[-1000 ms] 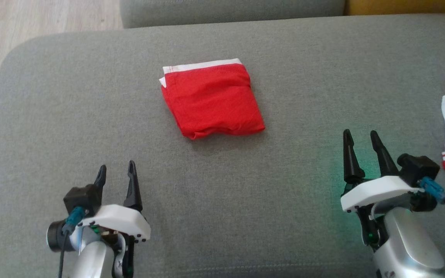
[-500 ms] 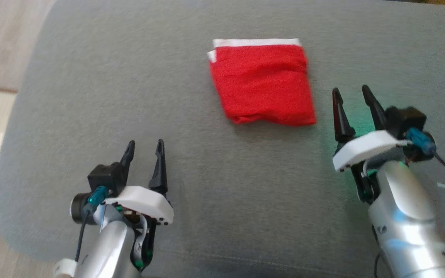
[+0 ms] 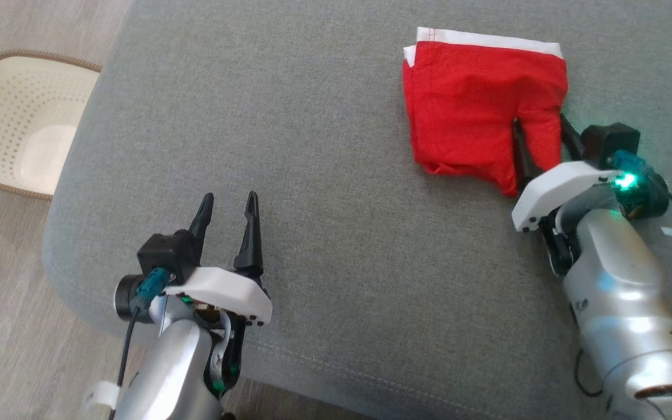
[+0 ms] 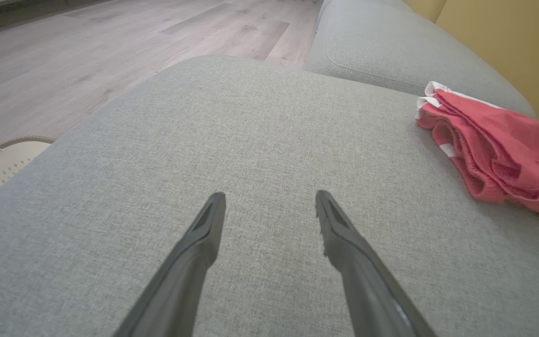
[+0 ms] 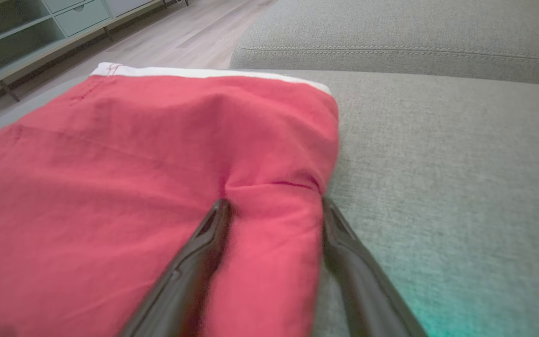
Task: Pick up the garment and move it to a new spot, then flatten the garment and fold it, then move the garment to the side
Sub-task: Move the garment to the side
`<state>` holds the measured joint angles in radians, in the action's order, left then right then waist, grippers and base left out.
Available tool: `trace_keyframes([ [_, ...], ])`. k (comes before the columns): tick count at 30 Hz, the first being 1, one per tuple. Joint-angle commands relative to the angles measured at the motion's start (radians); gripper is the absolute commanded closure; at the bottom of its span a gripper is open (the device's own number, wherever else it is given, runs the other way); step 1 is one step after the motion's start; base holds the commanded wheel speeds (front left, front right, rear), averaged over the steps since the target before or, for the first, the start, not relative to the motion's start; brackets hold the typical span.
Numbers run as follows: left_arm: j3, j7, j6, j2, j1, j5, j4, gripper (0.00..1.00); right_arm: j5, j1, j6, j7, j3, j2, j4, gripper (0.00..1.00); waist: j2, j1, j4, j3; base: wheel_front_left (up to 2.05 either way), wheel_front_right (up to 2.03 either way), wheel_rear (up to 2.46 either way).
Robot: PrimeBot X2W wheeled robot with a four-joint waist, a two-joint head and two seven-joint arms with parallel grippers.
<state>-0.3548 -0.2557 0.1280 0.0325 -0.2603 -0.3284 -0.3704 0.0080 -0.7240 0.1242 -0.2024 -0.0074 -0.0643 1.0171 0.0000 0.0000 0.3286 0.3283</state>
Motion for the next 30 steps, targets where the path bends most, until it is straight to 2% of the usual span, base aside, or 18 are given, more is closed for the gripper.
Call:
trace_keyframes([
  [1,0.024,-0.006,0.006,0.018,-0.028,-0.007,0.033,0.00,-0.004,-0.019,0.007,-0.003,0.022,0.014,-0.001,0.79,0.0000,0.0000,-0.002,0.003,0.00,0.00,0.00],
  [2,0.025,-0.006,0.007,0.018,-0.029,-0.005,0.035,0.00,0.003,-0.023,0.007,-0.008,0.023,0.014,0.008,1.00,0.0000,0.0000,-0.008,0.003,0.00,0.00,0.00],
  [6,0.029,-0.006,0.002,0.018,-0.030,0.008,0.030,0.00,0.054,-0.035,0.007,-0.037,0.055,0.014,0.017,1.00,0.0000,0.0000,-0.052,-0.008,0.00,0.00,0.00],
  [9,0.035,-0.006,-0.005,0.018,-0.032,0.024,0.024,0.00,0.105,-0.038,0.007,-0.051,0.090,0.014,0.009,1.00,0.0000,0.0000,-0.111,-0.025,0.00,0.00,0.00],
  [13,0.049,-0.006,-0.014,0.018,-0.033,0.045,0.014,0.00,0.192,-0.026,0.007,-0.057,0.169,0.014,-0.019,1.00,0.0000,0.0000,-0.235,-0.047,0.00,0.00,0.00],
  [21,0.067,-0.006,-0.037,0.018,-0.046,0.081,-0.012,0.00,0.320,0.028,0.007,-0.059,0.331,0.014,-0.107,1.00,0.0000,0.0000,-0.530,-0.075,0.00,0.00,0.00],
  [22,0.067,-0.006,-0.037,0.018,-0.046,0.081,-0.012,0.00,0.320,0.028,0.007,-0.059,0.331,0.014,-0.107,1.00,0.0000,0.0000,-0.530,-0.075,0.00,0.00,0.00],
  [30,0.075,-0.006,-0.052,0.018,-0.053,0.101,-0.032,0.00,0.393,0.084,0.007,-0.059,0.414,0.014,-0.183,1.00,0.0000,0.0000,-0.759,-0.074,0.00,0.00,0.00],
])
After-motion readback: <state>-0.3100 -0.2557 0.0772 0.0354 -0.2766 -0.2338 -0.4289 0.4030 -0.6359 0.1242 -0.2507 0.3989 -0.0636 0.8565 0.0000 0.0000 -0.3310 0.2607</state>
